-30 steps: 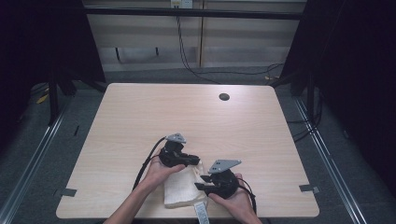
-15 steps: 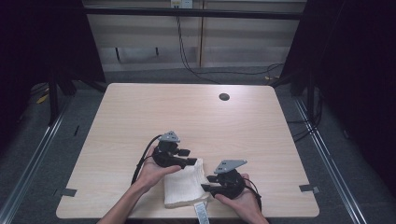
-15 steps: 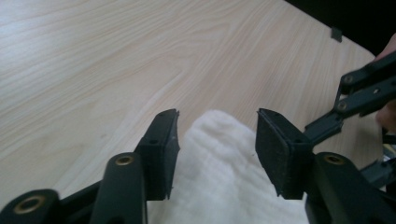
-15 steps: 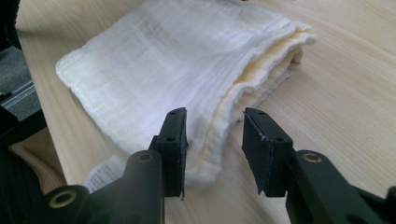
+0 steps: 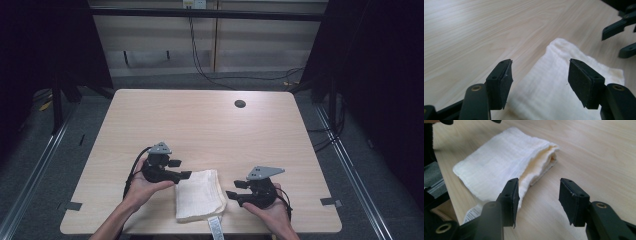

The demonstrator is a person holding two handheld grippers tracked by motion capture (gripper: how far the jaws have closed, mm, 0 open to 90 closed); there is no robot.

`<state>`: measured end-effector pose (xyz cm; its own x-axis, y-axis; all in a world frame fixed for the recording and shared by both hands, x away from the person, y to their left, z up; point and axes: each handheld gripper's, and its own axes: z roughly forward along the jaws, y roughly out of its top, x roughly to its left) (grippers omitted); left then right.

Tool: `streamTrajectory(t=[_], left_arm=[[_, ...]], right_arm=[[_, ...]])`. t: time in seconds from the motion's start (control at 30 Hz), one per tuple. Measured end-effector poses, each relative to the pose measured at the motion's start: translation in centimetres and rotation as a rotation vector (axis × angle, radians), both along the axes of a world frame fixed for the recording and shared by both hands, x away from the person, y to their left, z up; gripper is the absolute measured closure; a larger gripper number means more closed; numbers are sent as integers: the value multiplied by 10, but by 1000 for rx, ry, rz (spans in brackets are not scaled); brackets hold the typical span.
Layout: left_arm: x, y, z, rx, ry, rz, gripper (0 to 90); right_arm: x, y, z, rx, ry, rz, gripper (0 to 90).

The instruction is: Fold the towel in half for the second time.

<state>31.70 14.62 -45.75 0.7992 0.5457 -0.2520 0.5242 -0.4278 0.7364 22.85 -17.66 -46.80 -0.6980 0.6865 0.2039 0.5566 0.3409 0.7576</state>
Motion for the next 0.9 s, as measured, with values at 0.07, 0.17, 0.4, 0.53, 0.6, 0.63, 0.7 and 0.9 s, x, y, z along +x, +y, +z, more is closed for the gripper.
streamTrajectory(t=[0.07,0.17,0.4,0.53,0.6,0.63,0.7,0.9], left_arm=[[-5,7,2,4,1,-3,354],[-14,20,4,-1,2,-6,313],[-29,45,6,9,-13,18,298],[-38,57,3,17,-21,35,266],[-44,63,2,27,-12,52,263],[-48,65,2,27,-3,69,261],[-53,70,2,25,11,84,266],[-64,87,0,54,8,111,274]], right_arm=[[0,-2,2,8,-3,-3,474],[1,-10,9,22,-11,1,471],[2,-24,14,36,-28,-44,444],[-3,-34,14,34,-34,-63,426],[-5,-40,14,34,-33,-80,415],[-7,-45,13,21,-29,-100,409],[-9,-53,12,15,-24,-128,394],[-14,-72,10,30,-35,-190,369]])
